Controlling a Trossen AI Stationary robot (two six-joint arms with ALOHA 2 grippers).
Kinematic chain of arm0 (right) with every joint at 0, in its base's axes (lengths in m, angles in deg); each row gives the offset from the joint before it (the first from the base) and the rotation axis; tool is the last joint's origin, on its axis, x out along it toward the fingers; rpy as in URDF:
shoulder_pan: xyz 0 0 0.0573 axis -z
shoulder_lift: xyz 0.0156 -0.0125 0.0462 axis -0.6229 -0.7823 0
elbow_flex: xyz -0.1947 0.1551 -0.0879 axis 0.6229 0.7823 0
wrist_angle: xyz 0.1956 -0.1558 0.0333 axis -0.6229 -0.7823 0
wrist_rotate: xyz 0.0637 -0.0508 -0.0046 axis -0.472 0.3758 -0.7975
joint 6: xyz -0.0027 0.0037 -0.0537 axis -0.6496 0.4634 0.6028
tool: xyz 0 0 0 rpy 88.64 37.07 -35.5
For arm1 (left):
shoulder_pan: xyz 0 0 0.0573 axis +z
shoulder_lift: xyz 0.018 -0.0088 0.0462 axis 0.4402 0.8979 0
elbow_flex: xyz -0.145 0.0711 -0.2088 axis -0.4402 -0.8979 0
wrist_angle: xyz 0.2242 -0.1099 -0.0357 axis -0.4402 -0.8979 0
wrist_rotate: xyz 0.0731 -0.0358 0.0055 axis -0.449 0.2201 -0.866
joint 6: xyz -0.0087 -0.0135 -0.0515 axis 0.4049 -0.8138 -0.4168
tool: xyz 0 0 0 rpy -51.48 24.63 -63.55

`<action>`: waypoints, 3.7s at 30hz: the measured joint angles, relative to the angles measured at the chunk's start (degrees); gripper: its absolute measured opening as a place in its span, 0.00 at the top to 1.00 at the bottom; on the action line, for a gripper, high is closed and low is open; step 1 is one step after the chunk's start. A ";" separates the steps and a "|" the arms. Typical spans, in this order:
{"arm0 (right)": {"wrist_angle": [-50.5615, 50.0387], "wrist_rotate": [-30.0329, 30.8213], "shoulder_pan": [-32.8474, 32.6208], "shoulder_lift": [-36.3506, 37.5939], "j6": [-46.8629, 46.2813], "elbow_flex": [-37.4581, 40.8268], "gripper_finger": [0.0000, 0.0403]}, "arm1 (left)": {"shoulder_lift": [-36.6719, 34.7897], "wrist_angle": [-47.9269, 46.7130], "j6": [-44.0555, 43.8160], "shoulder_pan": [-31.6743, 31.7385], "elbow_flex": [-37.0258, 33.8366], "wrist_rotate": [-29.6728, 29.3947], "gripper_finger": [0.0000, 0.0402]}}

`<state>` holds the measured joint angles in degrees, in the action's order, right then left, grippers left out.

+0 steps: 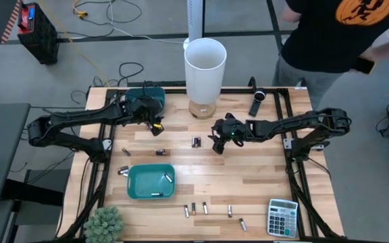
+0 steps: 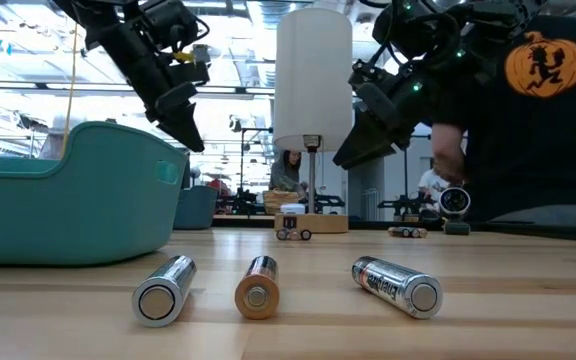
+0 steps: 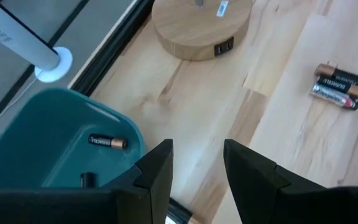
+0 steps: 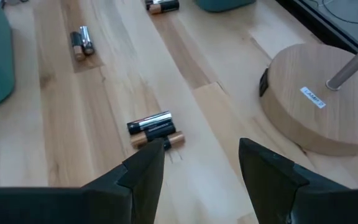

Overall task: Sort batteries
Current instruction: Put the silver battery into the green bin

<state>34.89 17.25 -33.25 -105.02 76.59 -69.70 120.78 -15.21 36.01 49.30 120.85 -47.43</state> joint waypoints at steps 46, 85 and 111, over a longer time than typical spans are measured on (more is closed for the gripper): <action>0.83 -0.41 -9.02 -0.04 -3.77 3.17 0.45 | -0.02 1.51 1.04 0.05 0.00 -2.95 0.66; -26.78 4.77 -59.41 -3.89 -80.55 -12.92 0.51 | -0.04 18.37 2.49 -0.07 0.09 -2.93 0.66; -64.14 -4.20 -57.53 -32.31 -81.70 -47.20 0.42 | -0.04 16.35 0.10 -5.94 0.09 -2.94 0.66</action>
<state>-29.25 13.05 -90.78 -137.33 -5.11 -116.90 120.73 1.14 36.10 43.35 120.94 -50.36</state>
